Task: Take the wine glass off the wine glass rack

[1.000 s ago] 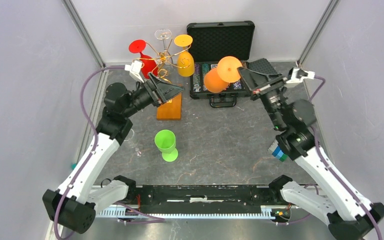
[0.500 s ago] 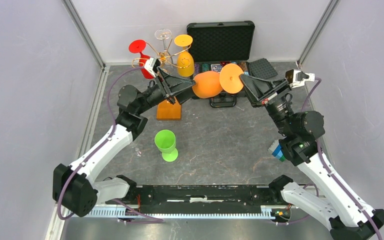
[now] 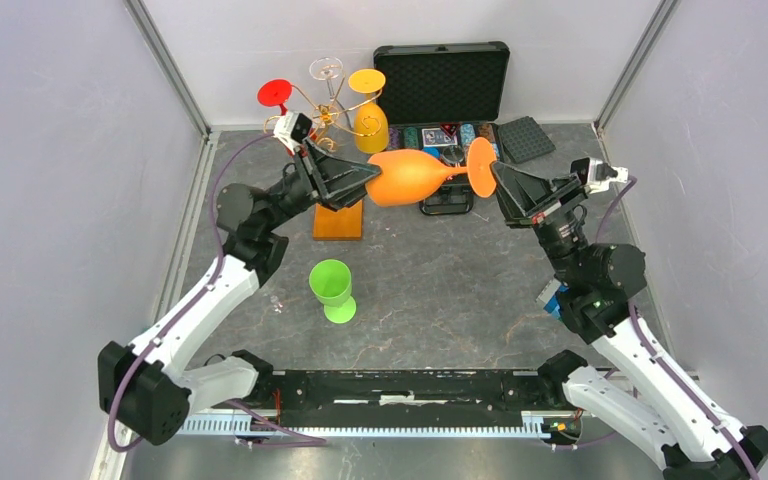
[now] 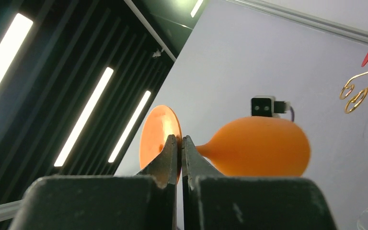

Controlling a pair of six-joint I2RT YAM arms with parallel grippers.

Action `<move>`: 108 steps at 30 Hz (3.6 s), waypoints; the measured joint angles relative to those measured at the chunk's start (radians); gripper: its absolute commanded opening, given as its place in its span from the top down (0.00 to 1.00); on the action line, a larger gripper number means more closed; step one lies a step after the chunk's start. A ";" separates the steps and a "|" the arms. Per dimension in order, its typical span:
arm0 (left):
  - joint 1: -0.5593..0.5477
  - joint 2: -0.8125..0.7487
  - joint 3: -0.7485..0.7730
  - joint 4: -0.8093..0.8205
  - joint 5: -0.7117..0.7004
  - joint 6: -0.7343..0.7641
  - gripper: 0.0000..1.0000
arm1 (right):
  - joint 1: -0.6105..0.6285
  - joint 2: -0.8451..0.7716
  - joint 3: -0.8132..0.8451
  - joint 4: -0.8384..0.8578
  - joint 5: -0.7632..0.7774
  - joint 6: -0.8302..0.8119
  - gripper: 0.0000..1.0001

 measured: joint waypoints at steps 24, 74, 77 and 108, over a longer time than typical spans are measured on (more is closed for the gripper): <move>-0.004 -0.055 0.036 -0.077 0.053 0.084 0.98 | 0.001 0.021 -0.106 0.056 0.095 0.070 0.75; -0.647 0.392 0.510 -1.826 -0.860 1.316 0.98 | 0.000 -0.351 -0.226 -0.861 0.769 -0.803 0.26; -0.647 0.410 0.496 -1.822 -0.859 1.316 0.98 | 0.000 -0.353 -0.226 -0.868 0.773 -0.799 0.26; -0.554 0.245 0.677 -1.684 -0.837 1.422 0.00 | 0.000 -0.392 -0.238 -0.901 0.772 -0.752 0.27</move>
